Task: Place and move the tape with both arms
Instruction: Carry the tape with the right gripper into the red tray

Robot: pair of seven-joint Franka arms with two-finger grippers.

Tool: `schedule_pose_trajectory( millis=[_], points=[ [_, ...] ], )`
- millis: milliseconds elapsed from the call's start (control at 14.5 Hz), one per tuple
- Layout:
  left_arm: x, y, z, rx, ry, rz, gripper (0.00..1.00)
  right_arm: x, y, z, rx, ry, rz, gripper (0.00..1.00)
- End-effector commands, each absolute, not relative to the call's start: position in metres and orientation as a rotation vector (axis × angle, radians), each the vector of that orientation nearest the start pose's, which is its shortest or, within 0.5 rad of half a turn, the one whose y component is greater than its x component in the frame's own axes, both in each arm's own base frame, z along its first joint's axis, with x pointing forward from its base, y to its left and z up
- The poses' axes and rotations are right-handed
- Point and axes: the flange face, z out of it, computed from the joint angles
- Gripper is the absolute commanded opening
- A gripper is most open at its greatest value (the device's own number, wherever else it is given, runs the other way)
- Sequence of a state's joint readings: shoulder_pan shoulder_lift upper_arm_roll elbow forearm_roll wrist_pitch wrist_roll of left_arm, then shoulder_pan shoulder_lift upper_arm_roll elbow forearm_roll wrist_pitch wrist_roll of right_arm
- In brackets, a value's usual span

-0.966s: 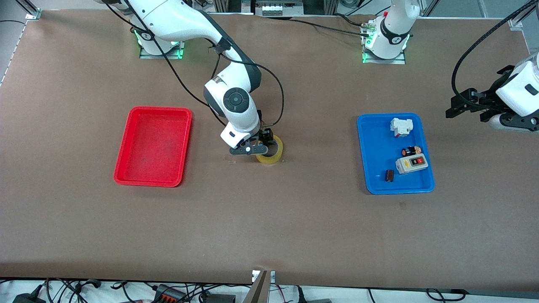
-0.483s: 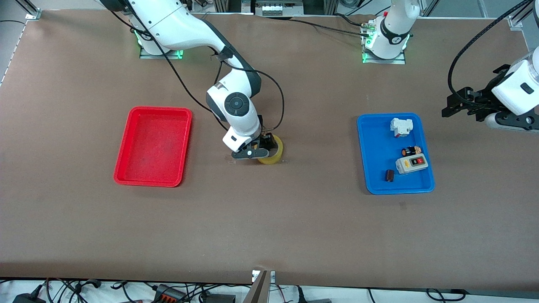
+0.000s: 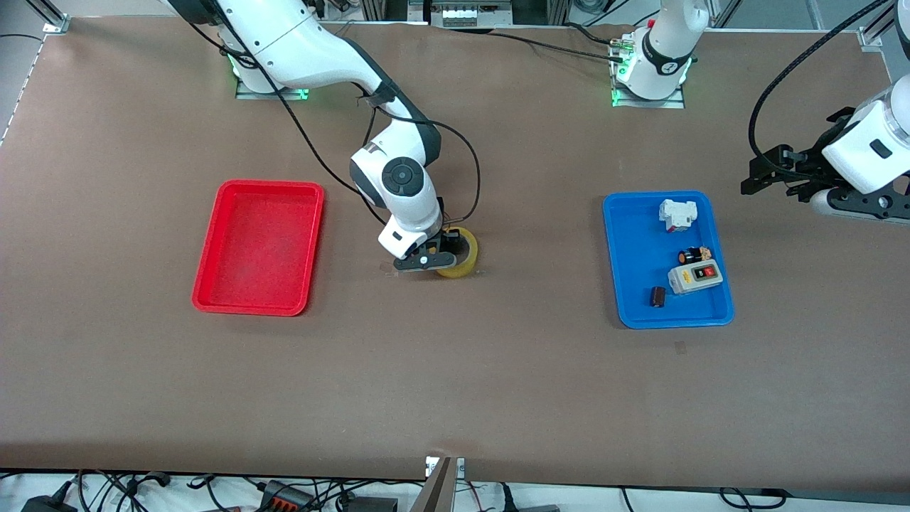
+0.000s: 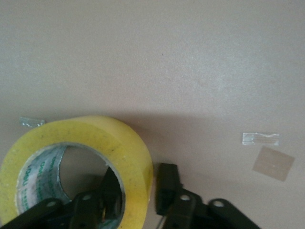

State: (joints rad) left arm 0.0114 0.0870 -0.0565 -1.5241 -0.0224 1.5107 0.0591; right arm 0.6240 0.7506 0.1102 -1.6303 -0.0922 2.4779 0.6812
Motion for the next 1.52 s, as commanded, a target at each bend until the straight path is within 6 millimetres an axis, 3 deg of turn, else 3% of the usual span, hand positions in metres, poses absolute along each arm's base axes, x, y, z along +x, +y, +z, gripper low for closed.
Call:
schedule_pose_trajectory(
  millis=[0, 138, 276, 345, 483, 621, 828, 1034, 1172, 1310, 1448],
  points=[
    [0.567, -0.030, 0.596, -3.171, 0.052, 0.150, 1.00, 0.530, 0.462, 0.221, -3.055, -0.132, -0.169, 0.03],
    [0.567, -0.030, 0.597, -3.170, -0.002, 0.144, 1.00, 0.535, 0.445, 0.275, -3.087, -0.084, -0.159, 0.02],
    [0.568, -0.030, 0.600, -3.172, -0.002, 0.134, 1.00, 0.550, 0.413, 0.315, -3.125, -0.010, -0.132, 0.02],
    [0.568, -0.030, 0.600, -3.172, -0.002, 0.134, 1.00, 0.552, 0.403, 0.329, -3.134, 0.013, -0.127, 0.02],
    [0.568, -0.029, 0.600, -3.169, -0.007, 0.134, 1.00, 0.560, 0.361, 0.345, -3.147, 0.097, -0.129, 0.02],
    [0.568, -0.030, 0.599, -3.166, -0.002, 0.133, 1.00, 0.556, 0.322, 0.352, -3.162, 0.149, -0.121, 0.03],
    [0.568, -0.030, 0.599, -3.166, -0.002, 0.133, 1.00, 0.539, 0.271, 0.352, -3.192, 0.194, -0.080, 0.03],
    [0.569, -0.031, 0.599, -3.166, 0.000, 0.136, 1.00, 0.517, 0.204, 0.343, -3.221, 0.130, -0.043, 0.03],
    [0.569, -0.031, 0.598, -3.166, 0.000, 0.138, 1.00, 0.498, 0.160, 0.330, -3.221, 0.081, -0.048, 0.03],
    [0.570, -0.031, 0.596, -3.166, -0.002, 0.143, 1.00, 0.494, 0.118, 0.313, -3.221, 0.024, -0.032, 0.04],
    [0.570, -0.031, 0.596, -3.165, -0.002, 0.146, 1.00, 0.486, 0.091, 0.288, -3.207, -0.008, -0.058, 0.04]
  ],
)
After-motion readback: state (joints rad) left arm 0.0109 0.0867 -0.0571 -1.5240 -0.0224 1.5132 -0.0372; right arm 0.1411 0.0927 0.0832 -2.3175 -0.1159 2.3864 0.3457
